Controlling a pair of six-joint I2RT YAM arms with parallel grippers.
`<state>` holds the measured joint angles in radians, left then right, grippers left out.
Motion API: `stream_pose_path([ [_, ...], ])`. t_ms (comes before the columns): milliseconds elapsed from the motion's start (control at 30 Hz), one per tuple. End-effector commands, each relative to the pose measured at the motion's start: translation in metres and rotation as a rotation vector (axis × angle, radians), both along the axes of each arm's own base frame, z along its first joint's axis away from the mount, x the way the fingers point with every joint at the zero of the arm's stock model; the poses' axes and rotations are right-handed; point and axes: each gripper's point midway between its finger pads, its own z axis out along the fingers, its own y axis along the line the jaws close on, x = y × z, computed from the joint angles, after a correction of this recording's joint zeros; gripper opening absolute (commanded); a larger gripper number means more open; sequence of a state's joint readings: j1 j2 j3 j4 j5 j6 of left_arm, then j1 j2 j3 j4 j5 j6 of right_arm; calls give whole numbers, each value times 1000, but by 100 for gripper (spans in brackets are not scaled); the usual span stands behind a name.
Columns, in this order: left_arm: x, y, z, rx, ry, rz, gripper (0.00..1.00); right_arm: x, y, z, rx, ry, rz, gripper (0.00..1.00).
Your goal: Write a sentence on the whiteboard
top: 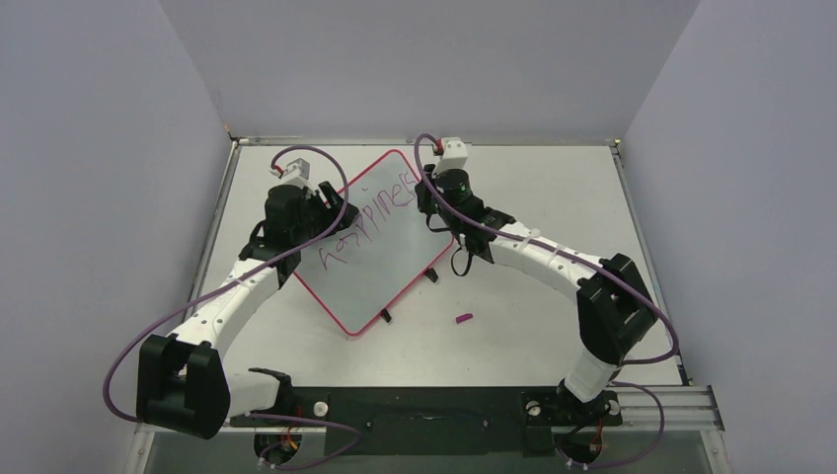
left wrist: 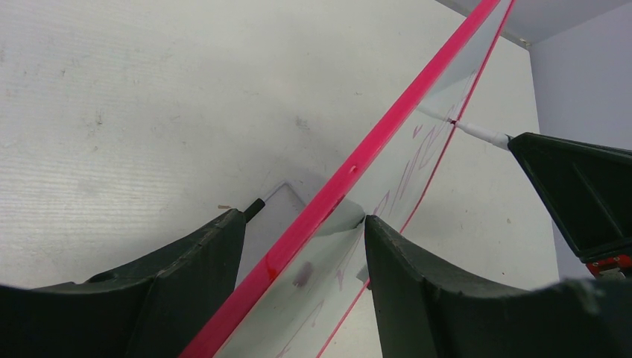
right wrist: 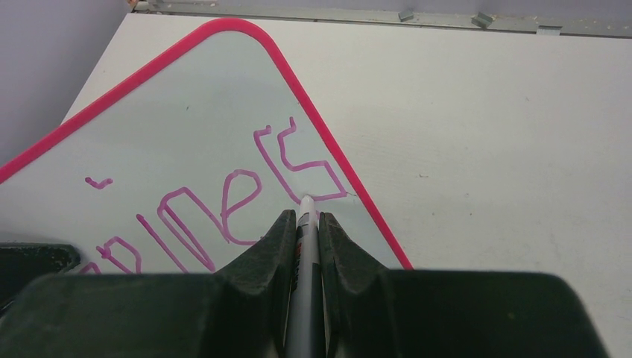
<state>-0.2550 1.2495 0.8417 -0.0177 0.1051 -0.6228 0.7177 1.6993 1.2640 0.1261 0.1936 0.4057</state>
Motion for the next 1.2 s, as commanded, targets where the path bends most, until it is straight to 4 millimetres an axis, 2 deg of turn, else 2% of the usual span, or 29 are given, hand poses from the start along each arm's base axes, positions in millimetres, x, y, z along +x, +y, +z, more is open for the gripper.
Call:
stream_pose_path([
  [0,-4,-13,-10,47,-27,-82,46,-11,-7,46,73,-81,0,0],
  [133,-5,-12,-8,46,-31,-79,46,-24,-22,64,63,-108,-22,0],
  [167,-5,-12,-8,46,-32,-77,46,-30,-29,78,71,-128,-28,0],
  [200,-5,-11,-8,46,-32,-75,47,-35,-34,77,66,-129,-39,0],
  [233,-5,-11,-8,47,-32,-74,47,-44,-41,93,90,-157,-42,0],
  [400,-5,-11,-8,47,-32,-71,47,-72,-65,106,130,-174,-52,0],
  [533,-4,-10,-9,46,-30,-67,47,-84,-74,94,102,-147,-49,0],
  [700,-4,-9,-10,46,-30,-55,46,-95,-75,65,79,-102,-27,0],
  [900,-4,-7,-11,46,-30,-45,46,-115,-60,36,70,-72,57,0],
  [1033,-3,-6,-13,47,-25,-38,46,-127,-48,24,44,-71,128,0],
  [1167,-3,-5,-15,48,-20,-31,46,-139,-32,22,68,-81,207,0],
])
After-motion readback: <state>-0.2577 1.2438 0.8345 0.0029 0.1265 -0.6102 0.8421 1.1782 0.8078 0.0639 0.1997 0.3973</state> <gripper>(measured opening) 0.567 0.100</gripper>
